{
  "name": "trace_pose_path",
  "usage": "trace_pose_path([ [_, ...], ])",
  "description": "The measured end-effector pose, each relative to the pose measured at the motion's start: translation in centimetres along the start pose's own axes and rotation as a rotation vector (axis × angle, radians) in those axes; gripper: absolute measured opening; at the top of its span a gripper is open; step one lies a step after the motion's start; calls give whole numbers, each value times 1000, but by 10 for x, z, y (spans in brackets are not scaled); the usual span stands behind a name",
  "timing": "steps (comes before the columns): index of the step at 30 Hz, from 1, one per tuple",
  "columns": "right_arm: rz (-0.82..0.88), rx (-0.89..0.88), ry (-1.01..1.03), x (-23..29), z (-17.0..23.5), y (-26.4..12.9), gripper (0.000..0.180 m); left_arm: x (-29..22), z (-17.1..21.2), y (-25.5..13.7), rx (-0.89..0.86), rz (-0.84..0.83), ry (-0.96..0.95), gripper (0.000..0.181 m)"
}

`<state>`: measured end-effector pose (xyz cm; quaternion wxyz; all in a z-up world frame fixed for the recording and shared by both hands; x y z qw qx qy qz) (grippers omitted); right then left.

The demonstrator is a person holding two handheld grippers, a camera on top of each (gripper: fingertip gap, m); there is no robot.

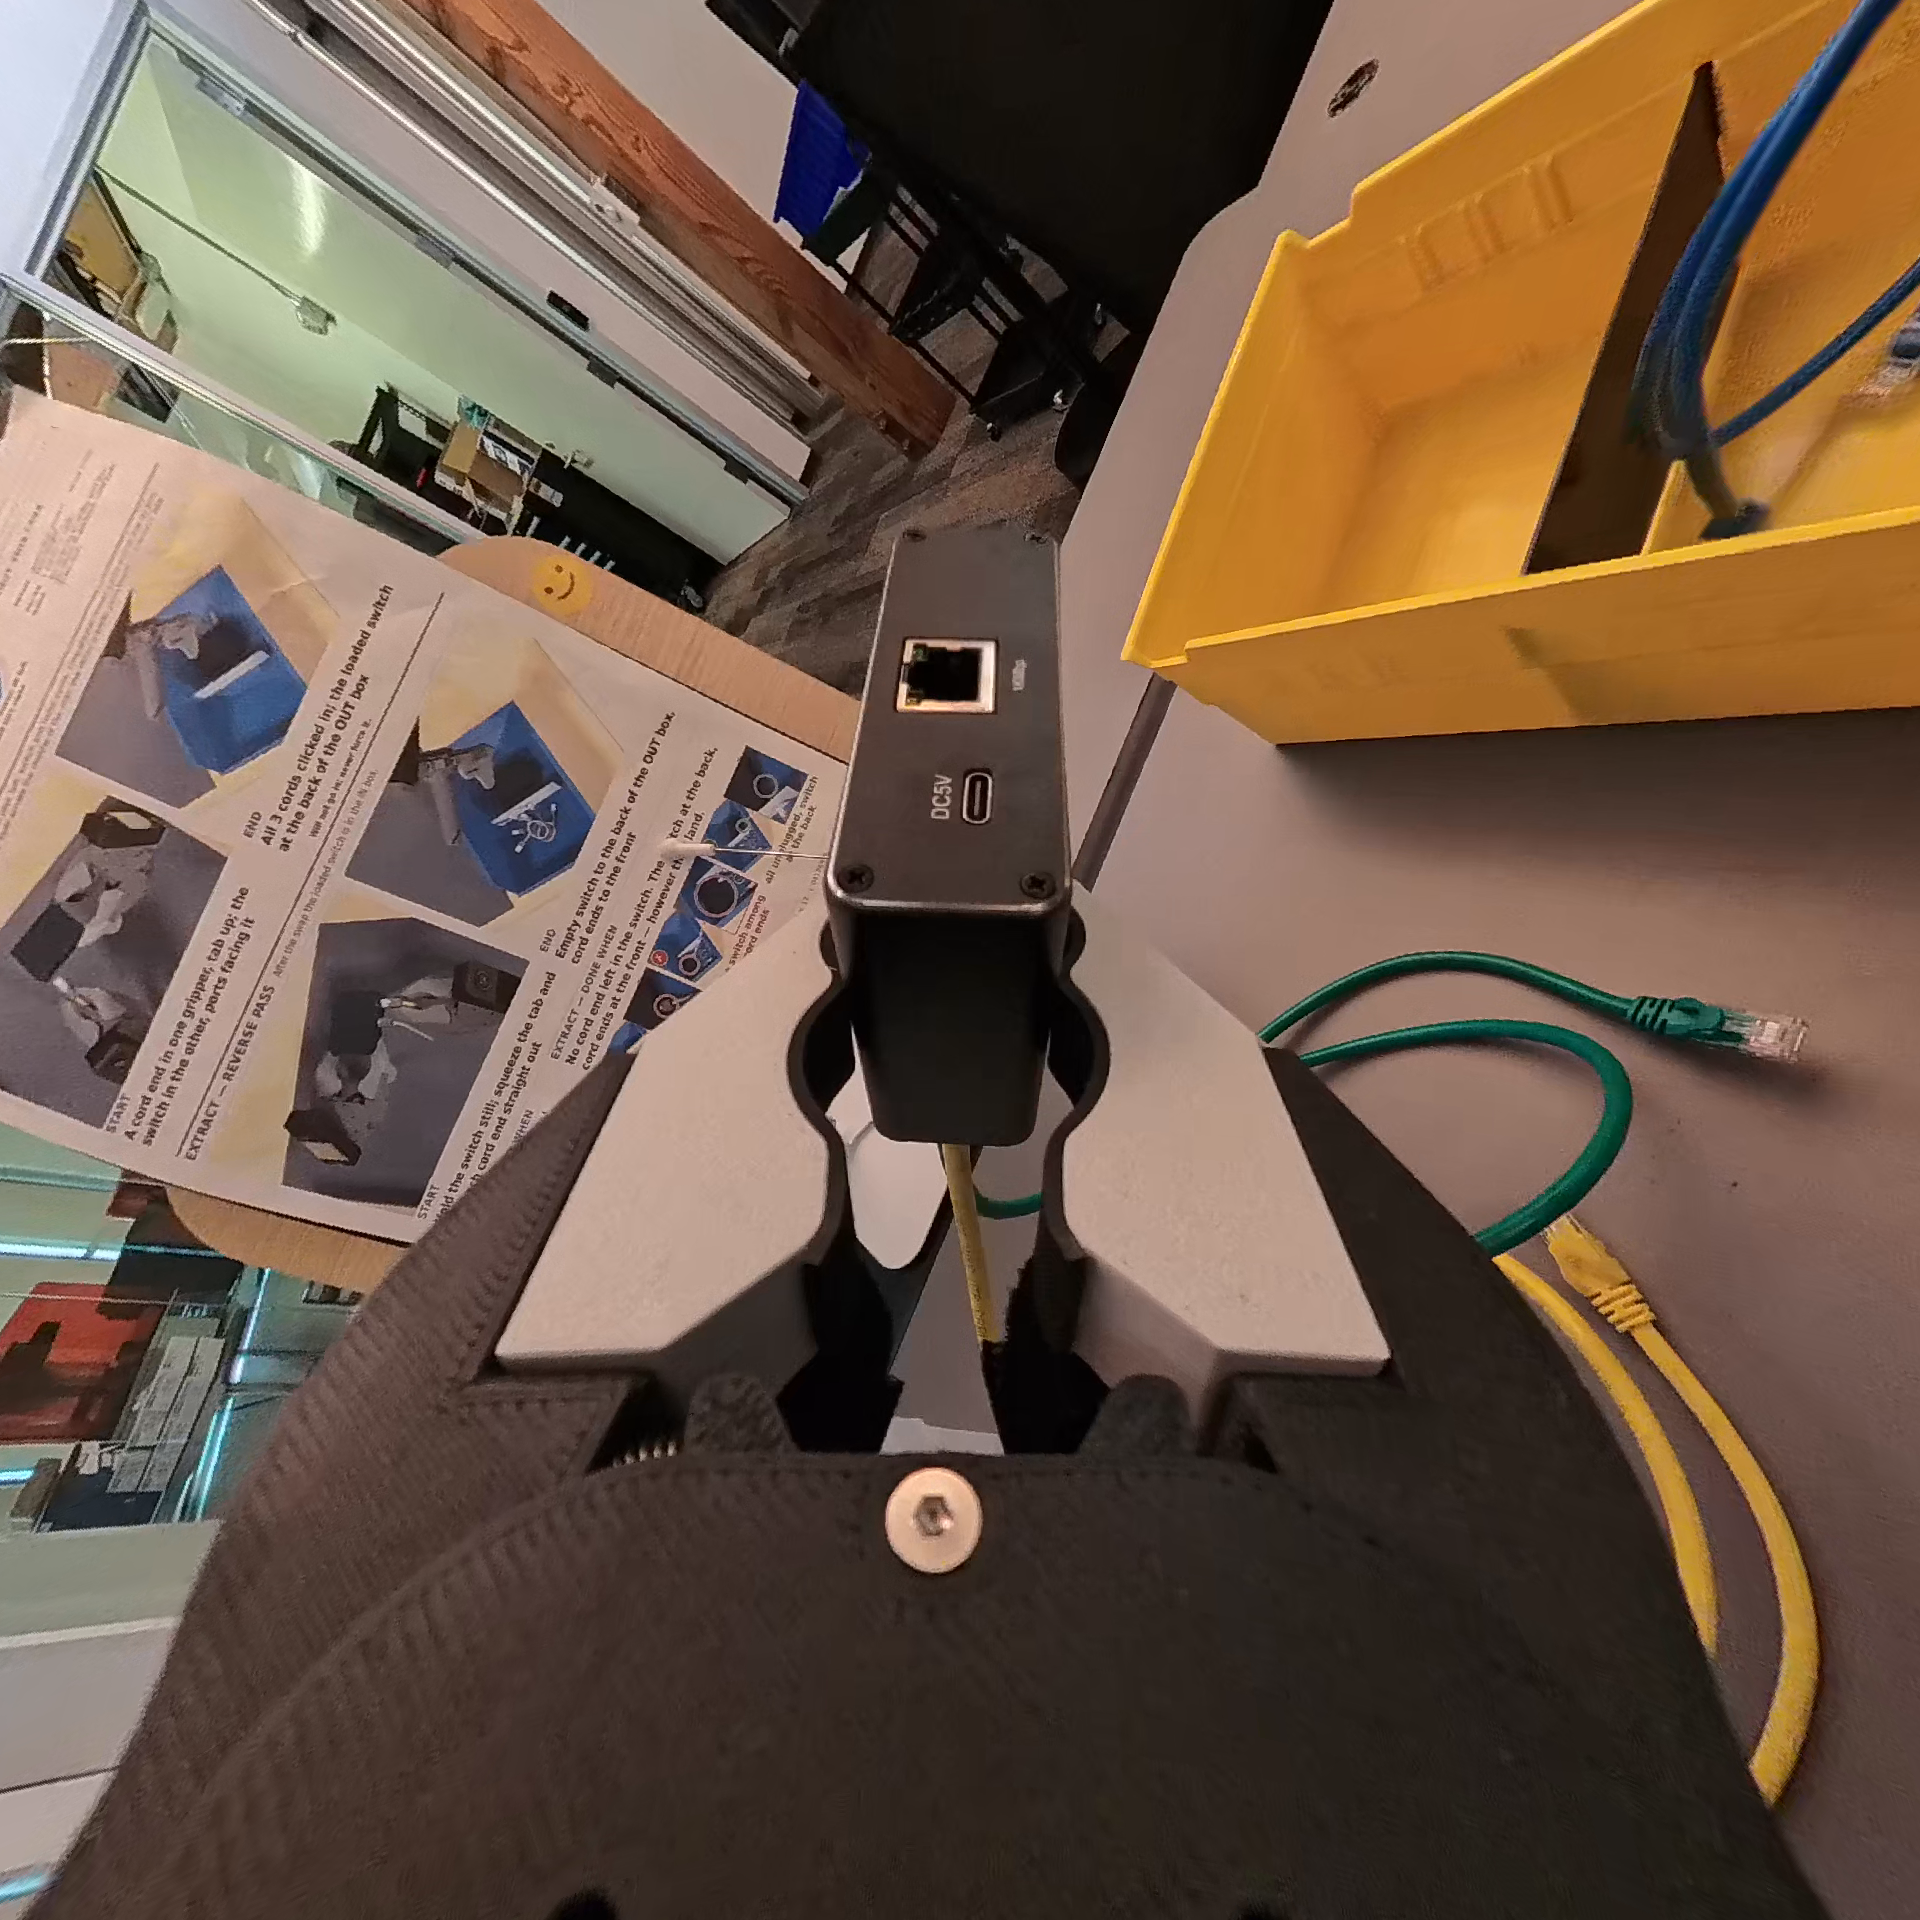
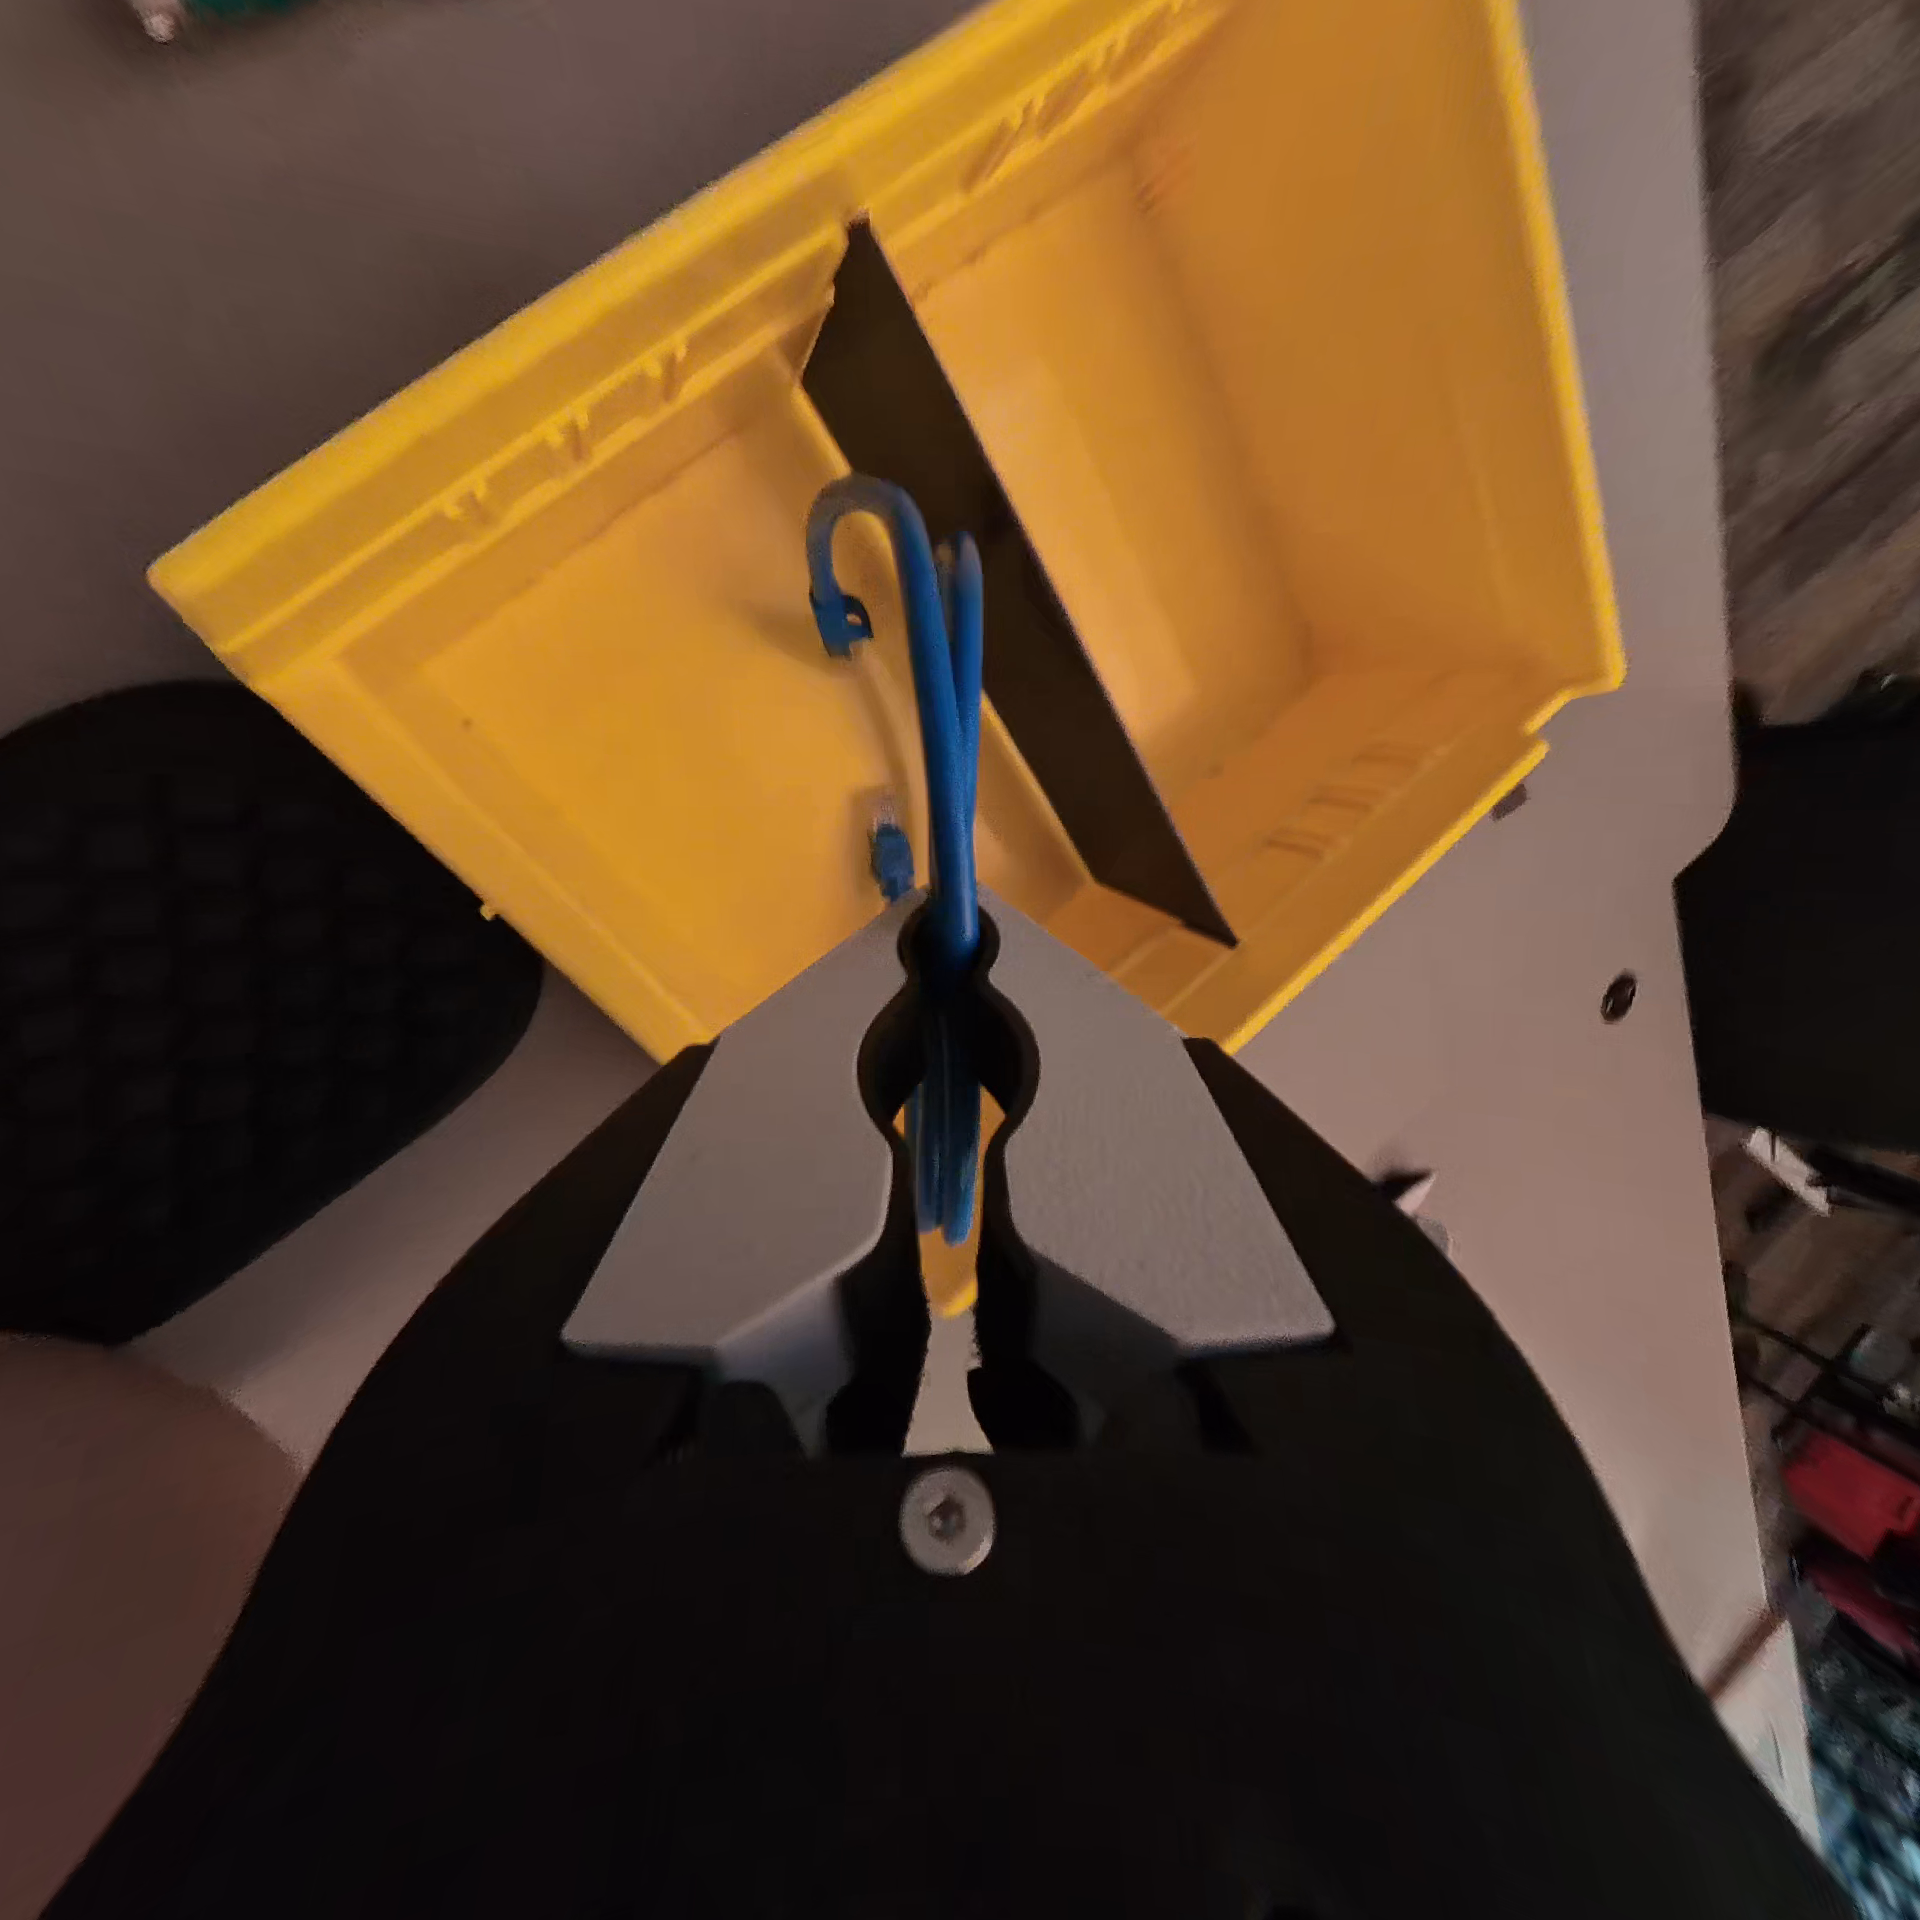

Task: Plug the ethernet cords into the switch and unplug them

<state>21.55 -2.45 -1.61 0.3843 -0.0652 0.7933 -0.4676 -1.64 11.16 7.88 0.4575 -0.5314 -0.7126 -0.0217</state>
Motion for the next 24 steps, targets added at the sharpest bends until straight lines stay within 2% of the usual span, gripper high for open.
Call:
trace_pose_path([
  [1,-11,-30,-28,2,-1,-1,0,0,0,-1,-8,2,-4,32],
  [3,41,-38,-51,-5,2,-7,0,1,-2,-2,-35,14,-18,32],
  [7,-74,-135,-95,12,3,-15,0,2,-4,-6,-64,16,-31,32],
  [15,-707,129,-40,78,35,12,0,-14,-28,-15,-215,123,-14,32],
  [18,-729,154,-18,77,31,27,0,-25,-43,-25,-326,214,-13,33],
  [22,-798,140,-16,81,22,31,0,-30,-56,-35,-421,322,-101,32],
  [24,-749,161,-13,77,24,35,0,-29,-60,-38,-452,369,-186,32],
])
Point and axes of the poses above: each gripper's, where its closed fingertips meet, y out along the fingers, z out of its underside, x = y × z across the jaws, the point moved 3 cm from there along -y, back along the fingers, and after that the axes turned 11 degrees about z, right-handed, at the moved point
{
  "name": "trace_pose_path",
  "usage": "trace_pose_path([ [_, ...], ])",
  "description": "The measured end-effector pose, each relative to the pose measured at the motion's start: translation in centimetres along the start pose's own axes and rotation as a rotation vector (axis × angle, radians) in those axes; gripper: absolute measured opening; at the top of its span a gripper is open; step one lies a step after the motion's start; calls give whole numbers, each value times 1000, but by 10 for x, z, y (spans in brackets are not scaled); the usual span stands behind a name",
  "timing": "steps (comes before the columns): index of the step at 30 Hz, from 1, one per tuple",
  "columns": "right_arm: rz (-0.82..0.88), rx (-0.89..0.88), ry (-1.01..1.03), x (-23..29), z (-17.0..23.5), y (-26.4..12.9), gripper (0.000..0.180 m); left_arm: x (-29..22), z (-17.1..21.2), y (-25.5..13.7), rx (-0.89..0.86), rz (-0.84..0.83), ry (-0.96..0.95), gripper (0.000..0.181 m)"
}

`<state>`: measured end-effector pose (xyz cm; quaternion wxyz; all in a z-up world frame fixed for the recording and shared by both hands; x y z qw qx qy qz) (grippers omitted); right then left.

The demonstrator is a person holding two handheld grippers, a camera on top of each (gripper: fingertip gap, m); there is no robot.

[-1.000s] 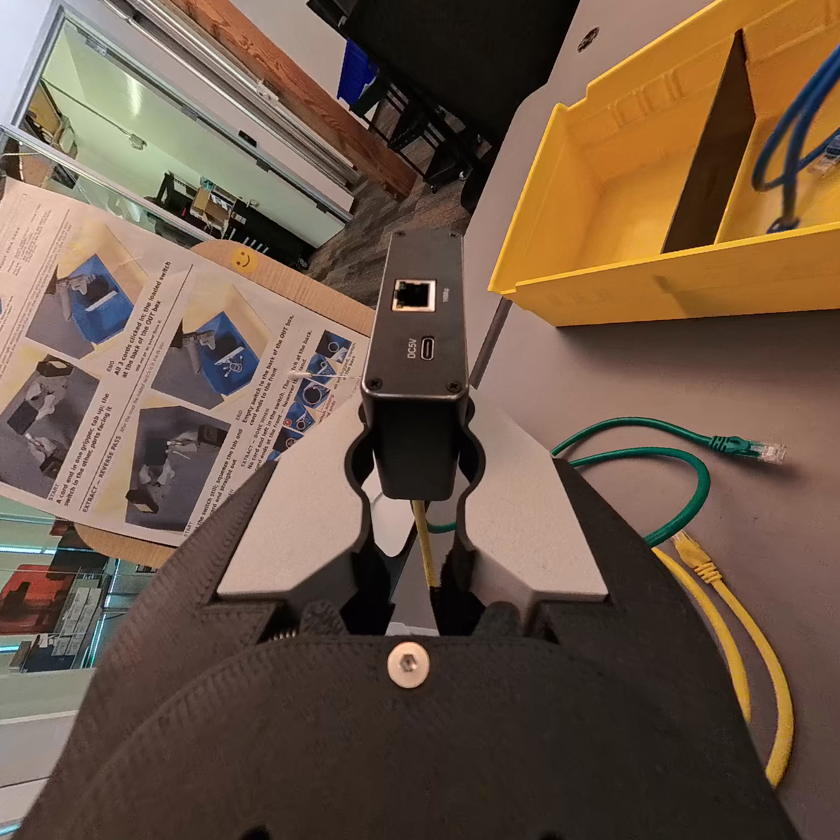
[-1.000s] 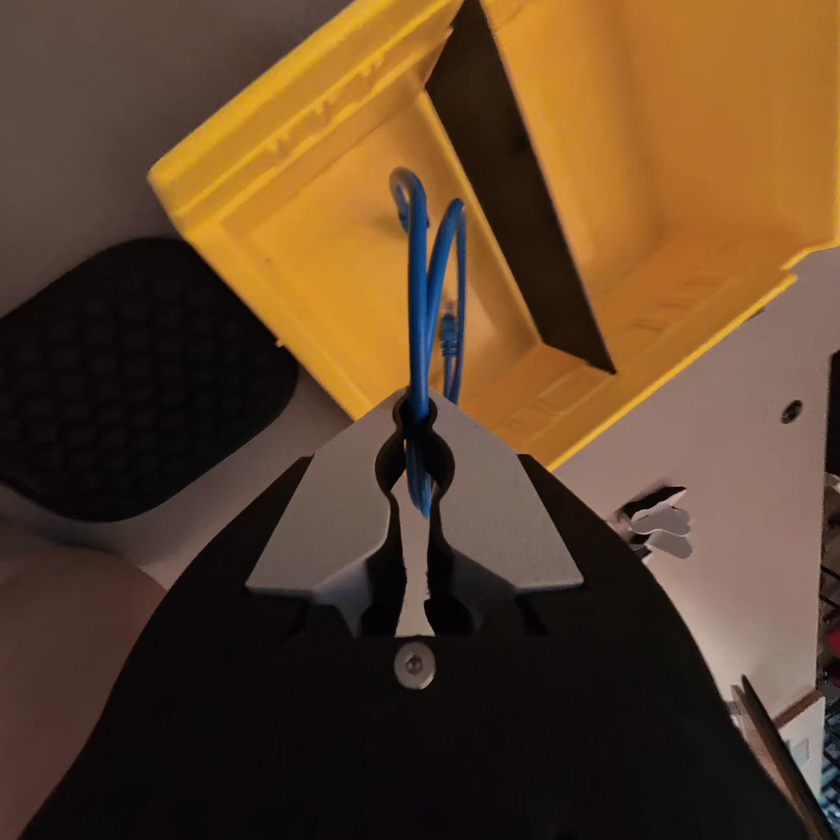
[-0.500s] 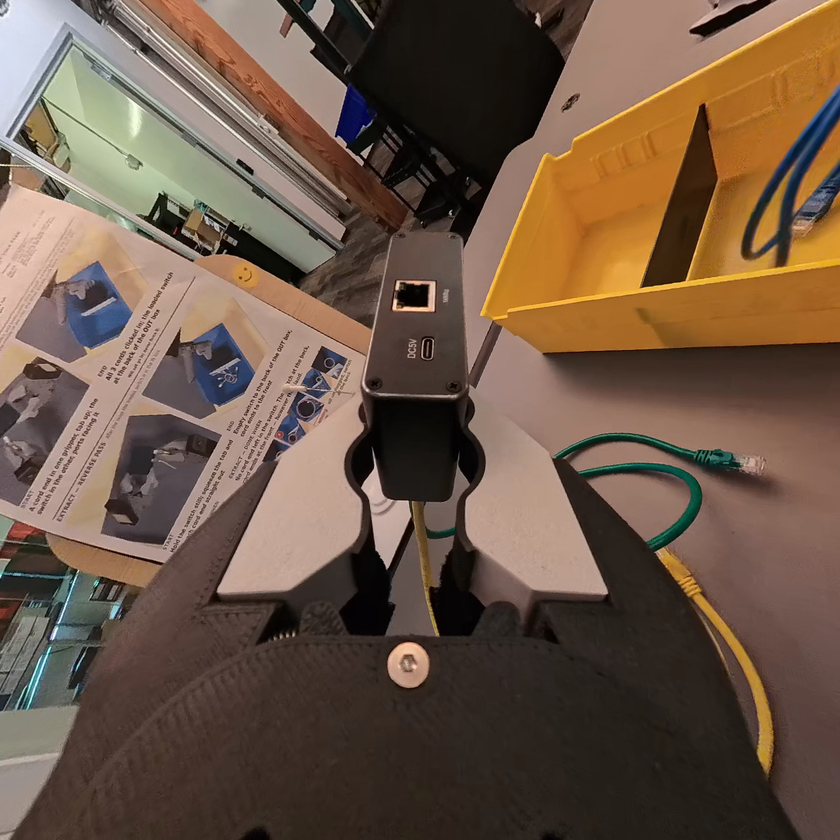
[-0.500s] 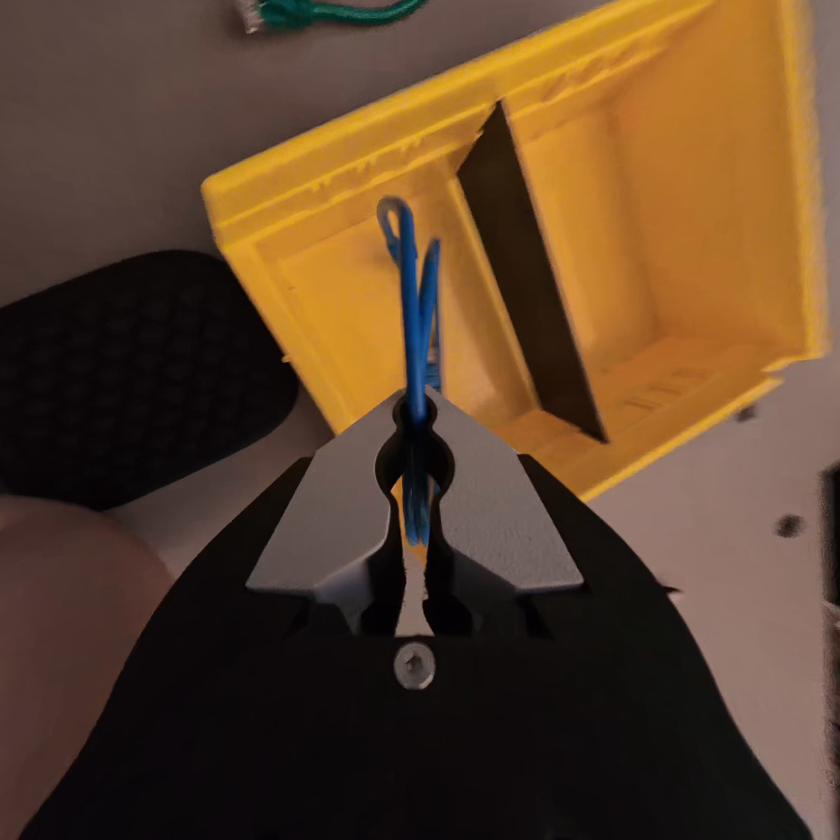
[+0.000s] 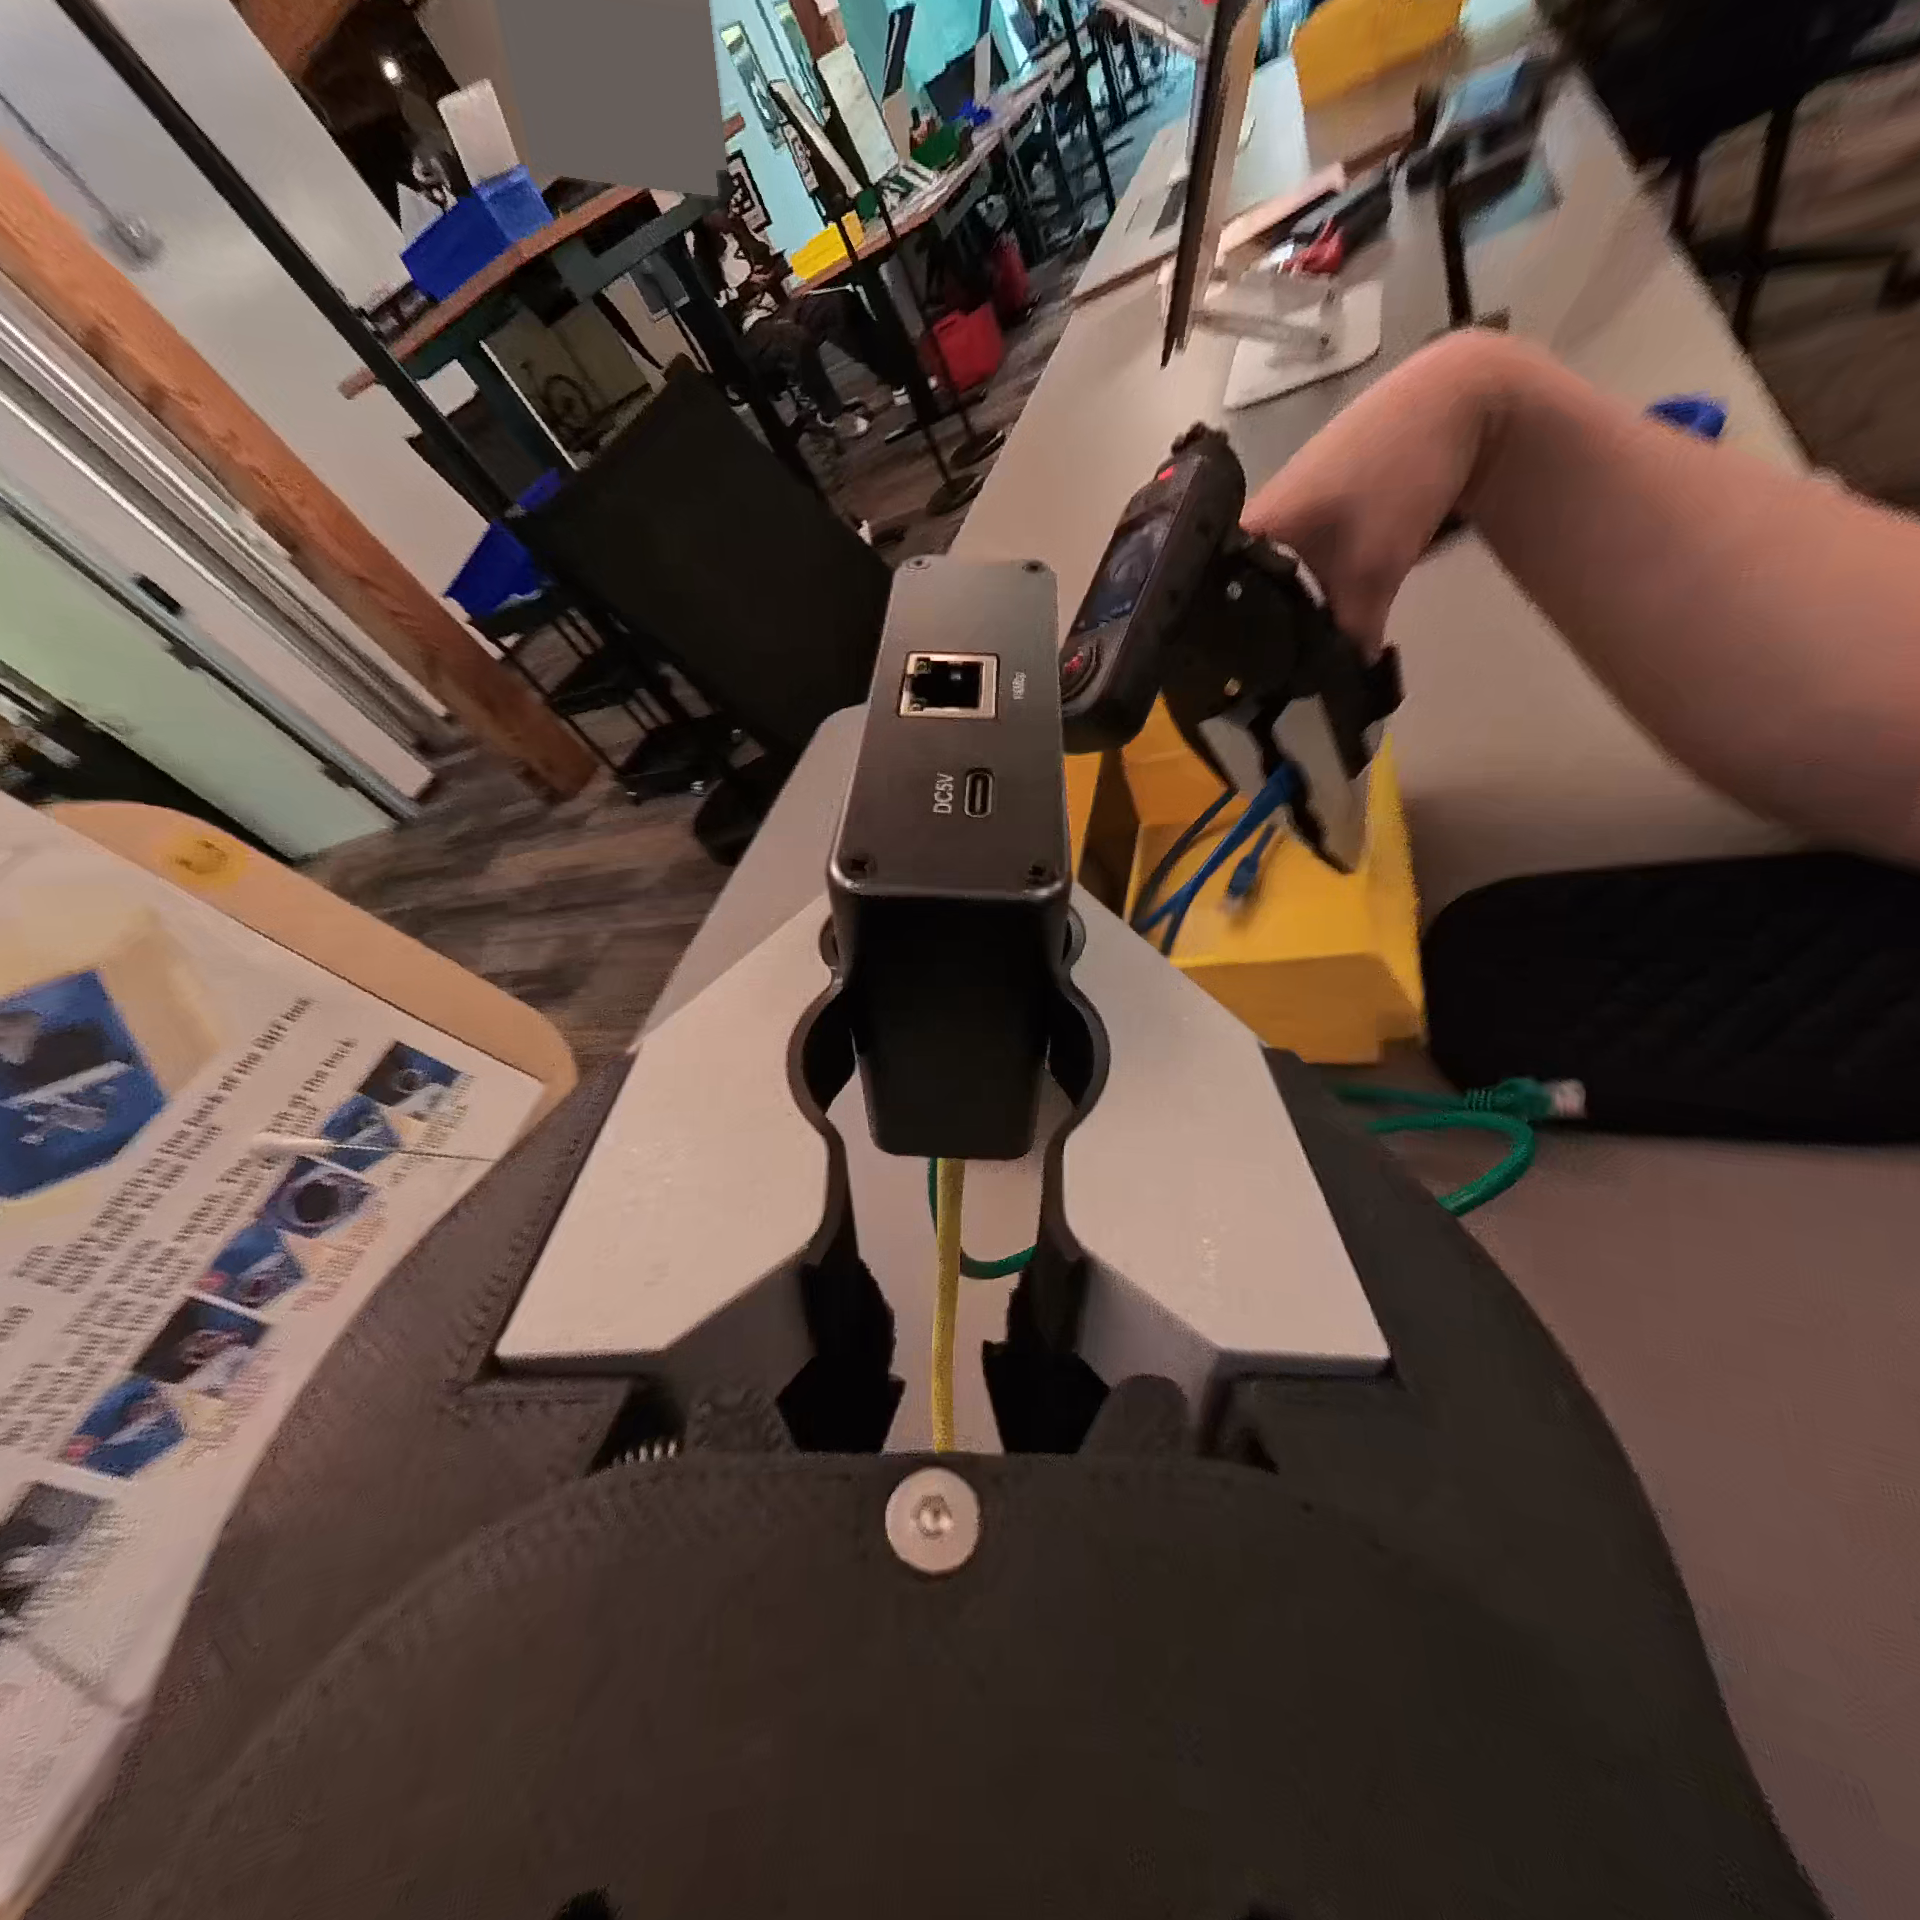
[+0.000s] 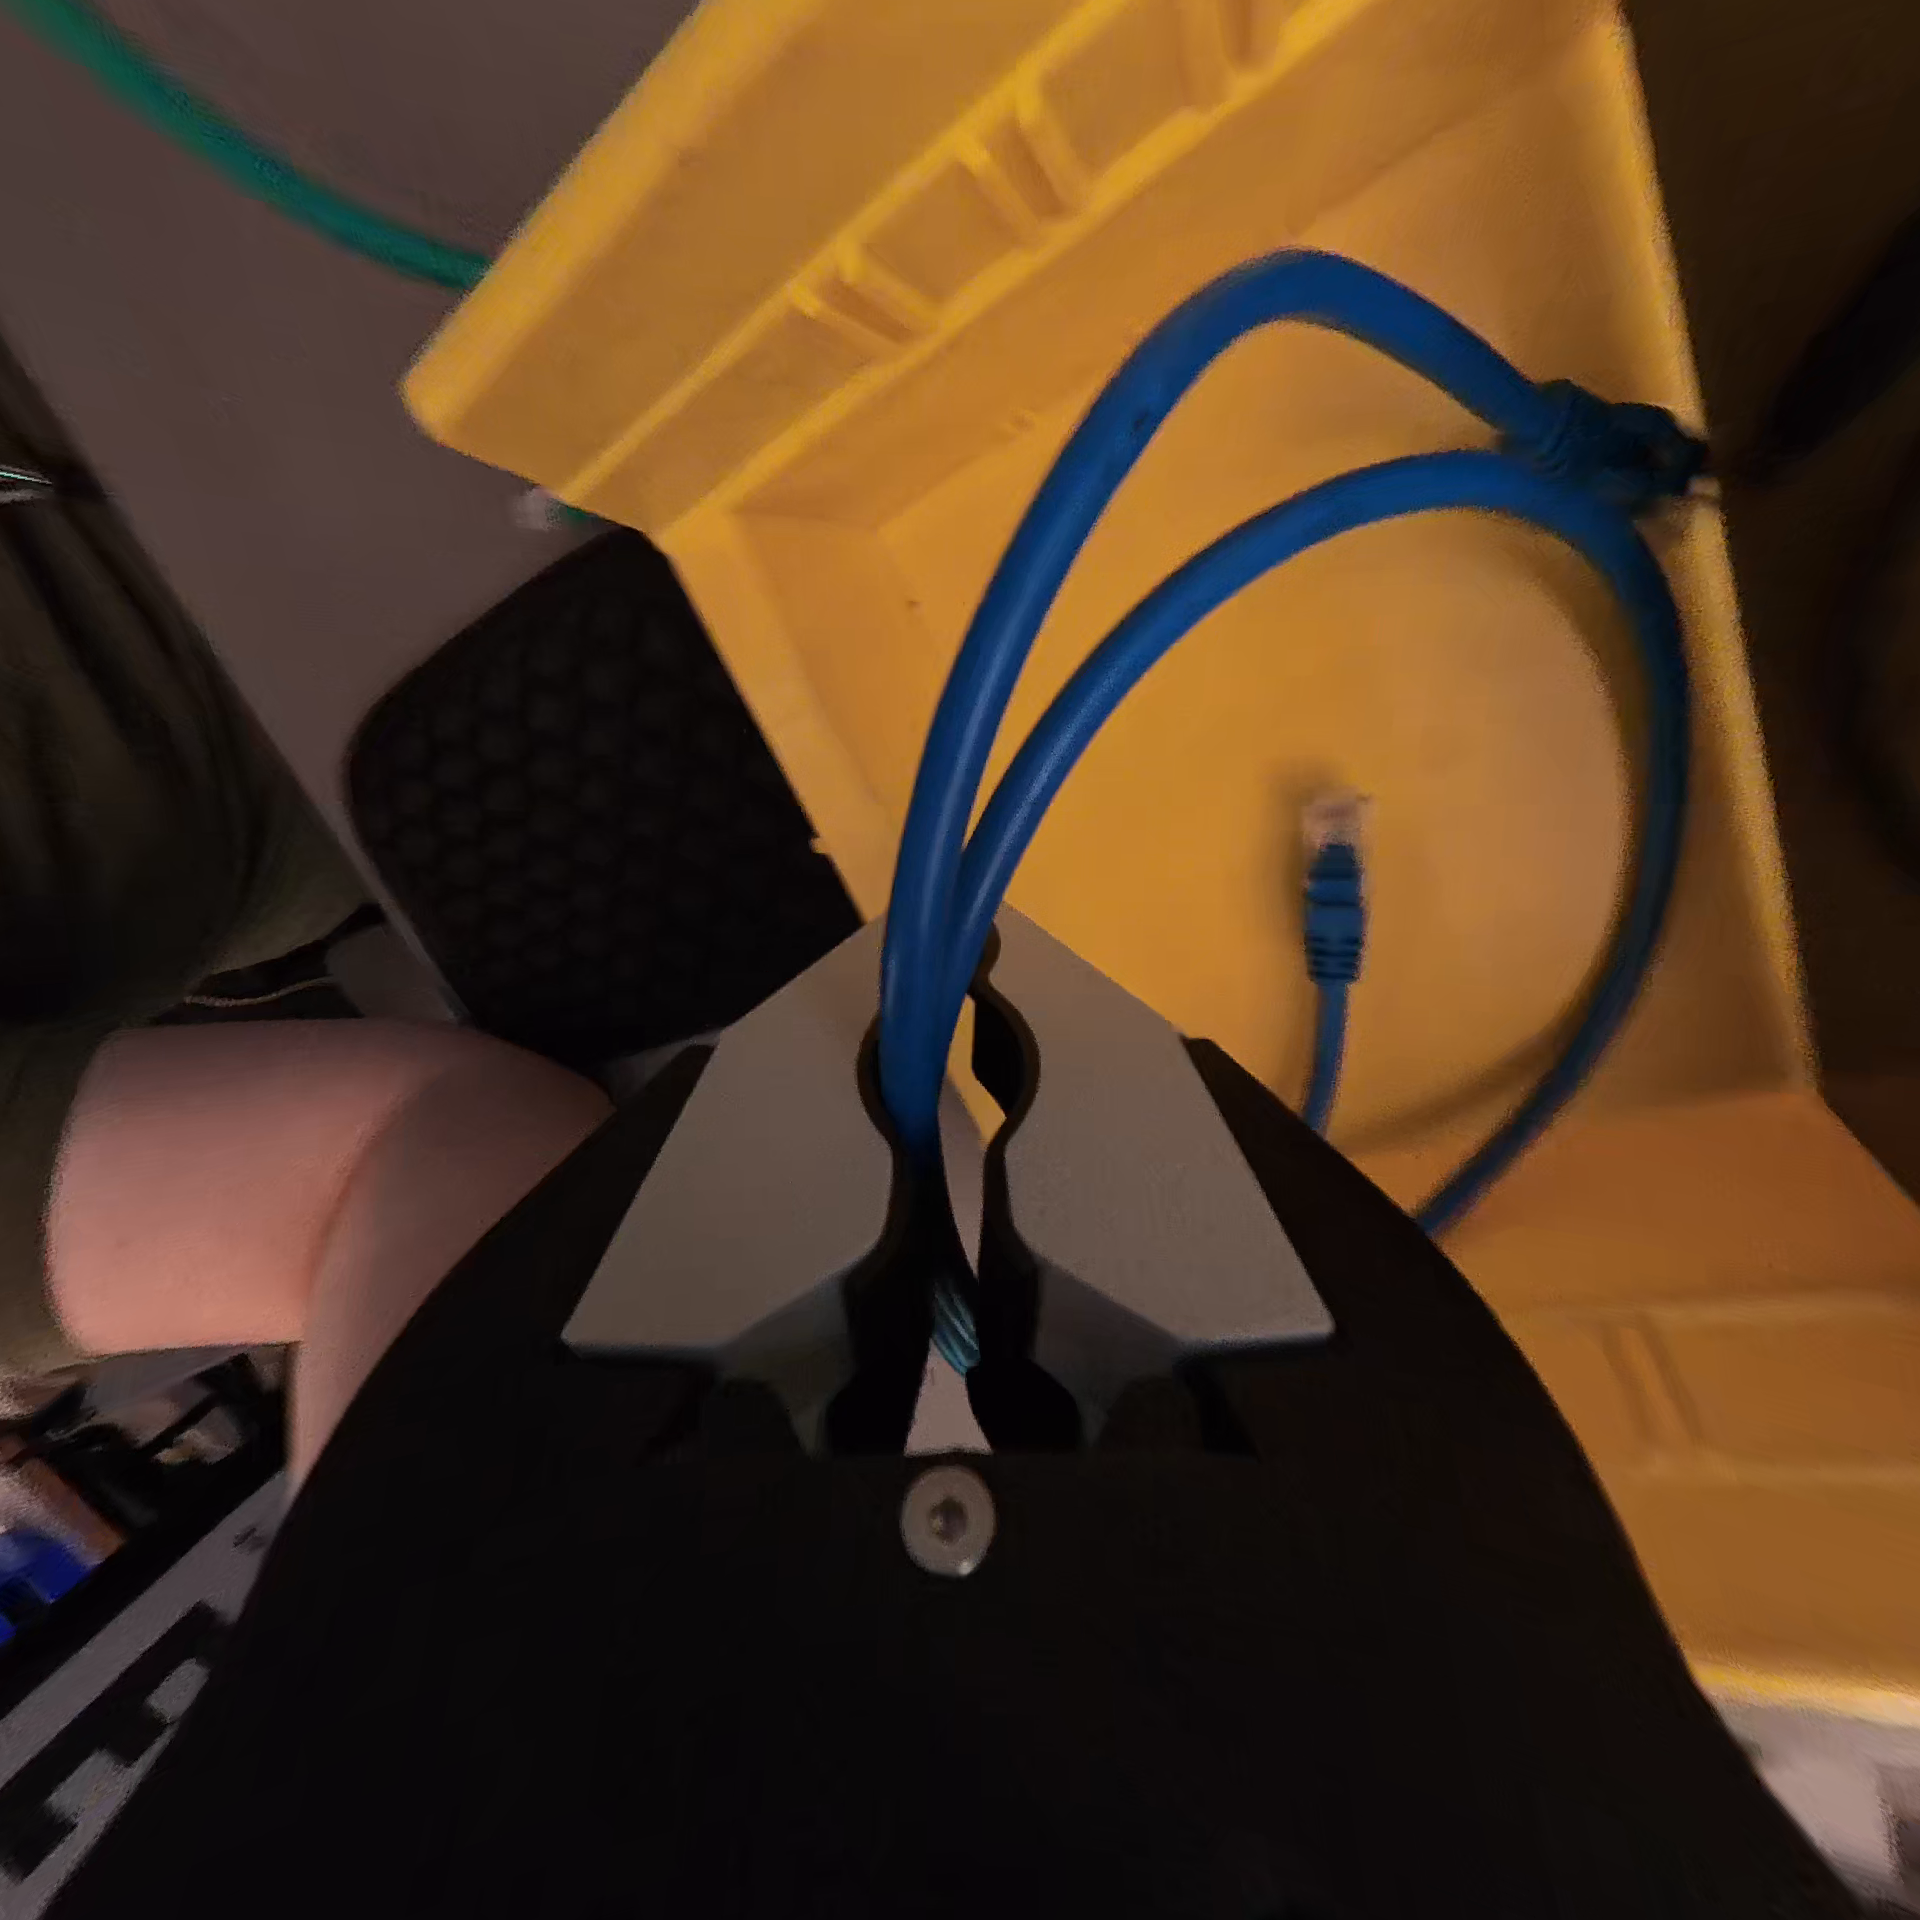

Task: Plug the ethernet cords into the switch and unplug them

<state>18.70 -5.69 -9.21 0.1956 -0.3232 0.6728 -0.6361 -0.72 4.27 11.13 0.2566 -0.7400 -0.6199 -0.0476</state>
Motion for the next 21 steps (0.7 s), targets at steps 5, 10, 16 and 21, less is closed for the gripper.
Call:
trace_pose_path([
  [5,411,-125,-165,-34,-16,-23,0,0,-7,-1,-66,57,-144,32],
  [10,316,-37,-158,-32,-11,0,0,6,-2,-4,-71,64,-267,32],
  [16,106,128,-101,-12,0,30,1,16,9,-12,-90,70,-384,32],
  [21,62,135,-94,-8,-8,36,1,18,7,-24,-157,128,-434,32],
])
Point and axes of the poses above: each gripper's, where its closed fingertips meet, y out along the fingers, z out of its underside, x = y × z across the jaws, the point moved 3 cm from there along -y, back along the fingers, and after that the axes turned 11 degrees about z, right-handed, at the moved point
